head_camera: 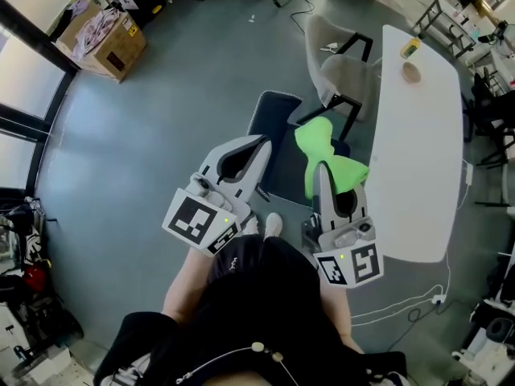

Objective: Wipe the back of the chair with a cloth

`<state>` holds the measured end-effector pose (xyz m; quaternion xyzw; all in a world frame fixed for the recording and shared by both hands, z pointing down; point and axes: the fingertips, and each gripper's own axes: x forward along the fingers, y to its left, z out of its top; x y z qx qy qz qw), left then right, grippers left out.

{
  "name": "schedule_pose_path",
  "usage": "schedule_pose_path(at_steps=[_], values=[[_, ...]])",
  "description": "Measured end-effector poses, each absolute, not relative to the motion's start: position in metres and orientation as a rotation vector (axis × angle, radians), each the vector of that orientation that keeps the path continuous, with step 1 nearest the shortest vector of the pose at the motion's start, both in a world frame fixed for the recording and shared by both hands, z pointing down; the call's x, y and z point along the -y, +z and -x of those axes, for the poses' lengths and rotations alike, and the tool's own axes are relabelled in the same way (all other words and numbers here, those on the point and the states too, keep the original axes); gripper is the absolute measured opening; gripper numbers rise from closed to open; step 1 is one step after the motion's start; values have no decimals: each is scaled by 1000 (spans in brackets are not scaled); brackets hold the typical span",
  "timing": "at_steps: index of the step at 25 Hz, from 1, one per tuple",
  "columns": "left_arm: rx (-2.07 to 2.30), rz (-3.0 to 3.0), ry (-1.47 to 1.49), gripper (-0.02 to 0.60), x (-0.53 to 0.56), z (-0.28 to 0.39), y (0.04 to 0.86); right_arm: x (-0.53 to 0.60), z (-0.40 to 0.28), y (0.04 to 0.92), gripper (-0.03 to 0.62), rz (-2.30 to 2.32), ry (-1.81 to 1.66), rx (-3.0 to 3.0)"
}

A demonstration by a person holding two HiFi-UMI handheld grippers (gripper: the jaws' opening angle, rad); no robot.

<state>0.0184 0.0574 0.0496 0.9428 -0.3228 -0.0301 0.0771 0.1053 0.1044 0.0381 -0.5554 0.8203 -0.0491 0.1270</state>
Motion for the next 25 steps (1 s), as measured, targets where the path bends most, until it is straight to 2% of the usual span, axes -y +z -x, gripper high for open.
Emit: schedule_pose_path(at_steps=[25], values=[[863, -2977, -144, 5, -73, -34, 15, -98, -101, 15, 18, 1703, -10, -2363]])
